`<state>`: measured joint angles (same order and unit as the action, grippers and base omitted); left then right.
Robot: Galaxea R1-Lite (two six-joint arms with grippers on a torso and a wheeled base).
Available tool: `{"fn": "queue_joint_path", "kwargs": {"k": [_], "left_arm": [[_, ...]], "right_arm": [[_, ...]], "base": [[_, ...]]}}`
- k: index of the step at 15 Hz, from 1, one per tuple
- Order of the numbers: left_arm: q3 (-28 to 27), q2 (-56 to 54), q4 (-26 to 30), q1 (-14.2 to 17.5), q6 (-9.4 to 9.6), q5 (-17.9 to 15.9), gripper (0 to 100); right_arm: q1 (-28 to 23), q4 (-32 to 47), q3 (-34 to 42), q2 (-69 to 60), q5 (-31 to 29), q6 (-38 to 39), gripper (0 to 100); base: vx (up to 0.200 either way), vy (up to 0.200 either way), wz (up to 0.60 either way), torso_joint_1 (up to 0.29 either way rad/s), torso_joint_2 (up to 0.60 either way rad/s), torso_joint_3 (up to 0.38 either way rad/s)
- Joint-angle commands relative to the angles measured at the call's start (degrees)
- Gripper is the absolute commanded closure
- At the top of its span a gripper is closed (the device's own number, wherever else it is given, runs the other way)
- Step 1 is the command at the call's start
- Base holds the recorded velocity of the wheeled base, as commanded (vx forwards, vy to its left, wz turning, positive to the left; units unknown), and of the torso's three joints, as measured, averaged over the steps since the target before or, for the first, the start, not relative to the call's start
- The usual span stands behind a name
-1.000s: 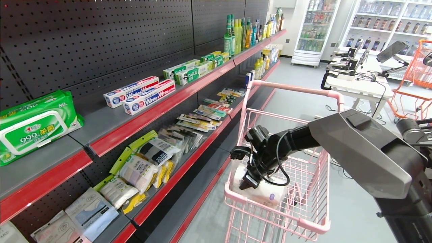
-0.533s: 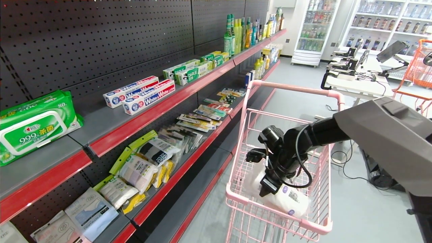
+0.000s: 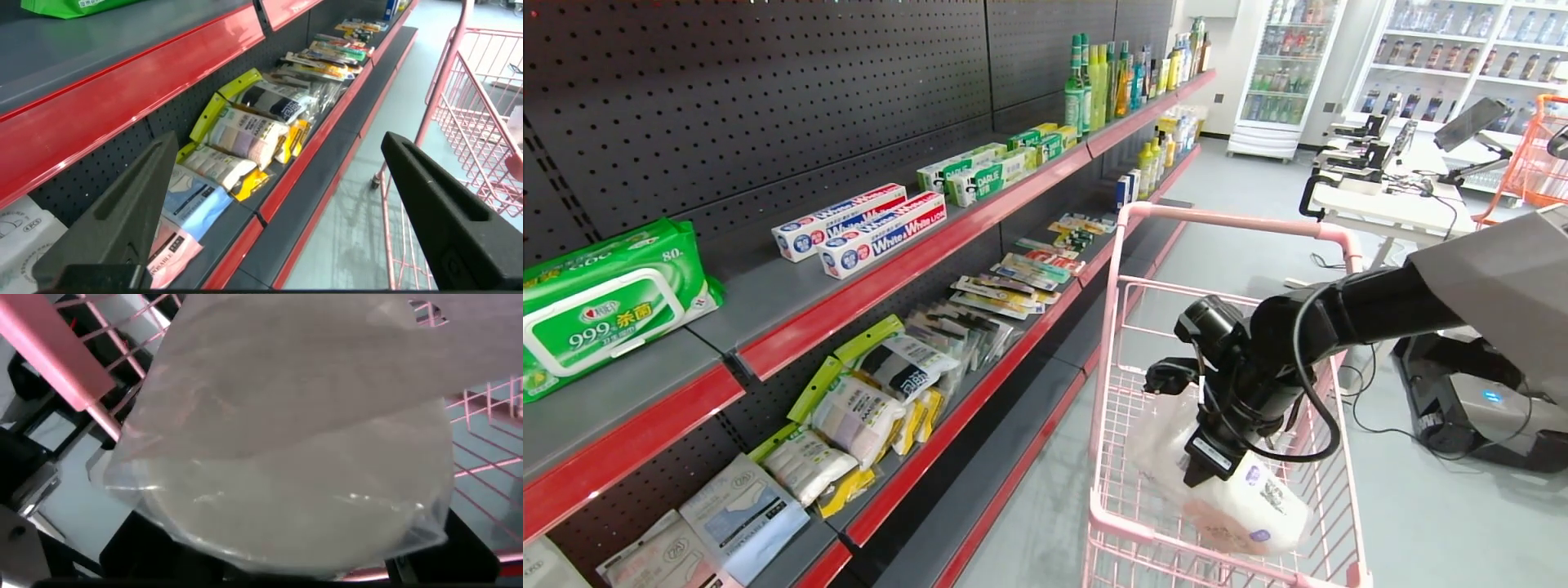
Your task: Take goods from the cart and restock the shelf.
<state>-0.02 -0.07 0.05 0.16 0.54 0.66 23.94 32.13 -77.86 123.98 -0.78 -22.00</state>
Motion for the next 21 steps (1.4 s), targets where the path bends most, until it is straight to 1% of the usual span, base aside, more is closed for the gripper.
{"fn": "queue_joint_path", "kwargs": {"k": [1,3,4,6,7,8,9,10,11,12,13,15,16,17,20,21], "left_arm": [[-0.06,0.07,-0.05,0.02,-0.01,0.04,0],[0.02,0.07,0.04,0.02,-0.01,0.04,0],[0.02,0.07,-0.05,0.02,-0.01,0.04,0],[0.02,0.07,-0.05,0.02,-0.01,0.04,0],[0.02,0.07,-0.05,0.02,-0.01,0.04,0],[0.02,0.07,-0.05,0.02,-0.01,0.04,0],[-0.06,0.07,-0.05,0.02,-0.01,0.04,0],[0.02,0.07,0.04,0.02,-0.01,0.04,0],[-0.06,0.07,0.04,0.02,-0.01,0.04,0],[-0.06,0.07,0.04,0.02,-0.01,0.04,0],[0.02,0.07,0.04,0.02,-0.01,0.04,0],[0.02,0.07,-0.05,0.02,-0.01,0.04,0],[0.02,0.07,0.04,0.02,-0.01,0.04,0],[0.02,0.07,-0.05,0.02,-0.01,0.04,0],[0.02,0.07,-0.05,0.02,-0.01,0.04,0],[0.02,0.07,-0.05,0.02,-0.01,0.04,0]], "right_arm": [[-1.53,-0.58,-0.45,-3.57,-1.42,0.38,100],[-4.17,-2.08,-0.27,-7.35,-4.32,0.30,100],[-4.96,-2.60,-0.27,-8.67,-4.76,0.30,100],[-9.09,-3.13,0.25,-17.45,-5.11,0.38,100],[-10.32,-3.22,1.04,-21.41,-4.93,0.56,100],[-11.29,-4.98,2.98,-26.24,-4.76,2.05,100],[-11.37,-9.02,6.32,-31.34,-4.76,4.43,100],[-11.55,-13.24,9.75,-36.26,-5.37,5.39,100],[-11.81,-15.00,11.59,-39.60,-5.99,5.39,100],[-12.87,-15.87,15.20,-47.43,-8.01,5.04,100],[-13.13,-15.87,17.30,-52.00,-8.71,4.69,100],[-17.00,-16.14,21.79,-62.28,-8.01,4.51,100],[-17.70,-16.14,22.93,-66.67,-7.57,4.25,100],[-17.70,-16.05,23.63,-70.72,-7.48,4.34,100],[-17.88,-15.70,31.19,-85.04,-8.54,3.99,100],[-17.88,-15.70,31.19,-85.04,-8.54,3.99,100]], "base": [[0.000,0.000,0.00,0.000,0.00,0.000],[0.000,0.000,0.00,0.000,0.00,0.000],[0.000,0.000,0.00,0.000,0.00,0.000],[0.000,0.000,0.00,0.000,0.00,0.000],[0.000,0.000,0.00,0.000,0.00,0.000],[0.000,0.000,0.00,0.000,0.00,0.000],[0.000,0.000,0.00,0.000,0.00,0.000],[0.000,0.000,0.00,0.000,0.00,0.000],[0.000,0.000,0.00,0.000,0.00,0.000],[0.000,0.000,0.00,0.000,0.00,0.000],[0.000,0.000,0.00,0.000,0.00,0.000],[0.000,0.000,0.00,0.000,0.00,0.000],[0.000,0.000,0.00,0.000,0.00,0.000],[0.000,0.000,0.00,0.000,0.00,0.000],[0.000,0.000,0.00,0.000,0.00,0.000],[0.000,0.000,0.00,0.000,0.00,0.000]]}}
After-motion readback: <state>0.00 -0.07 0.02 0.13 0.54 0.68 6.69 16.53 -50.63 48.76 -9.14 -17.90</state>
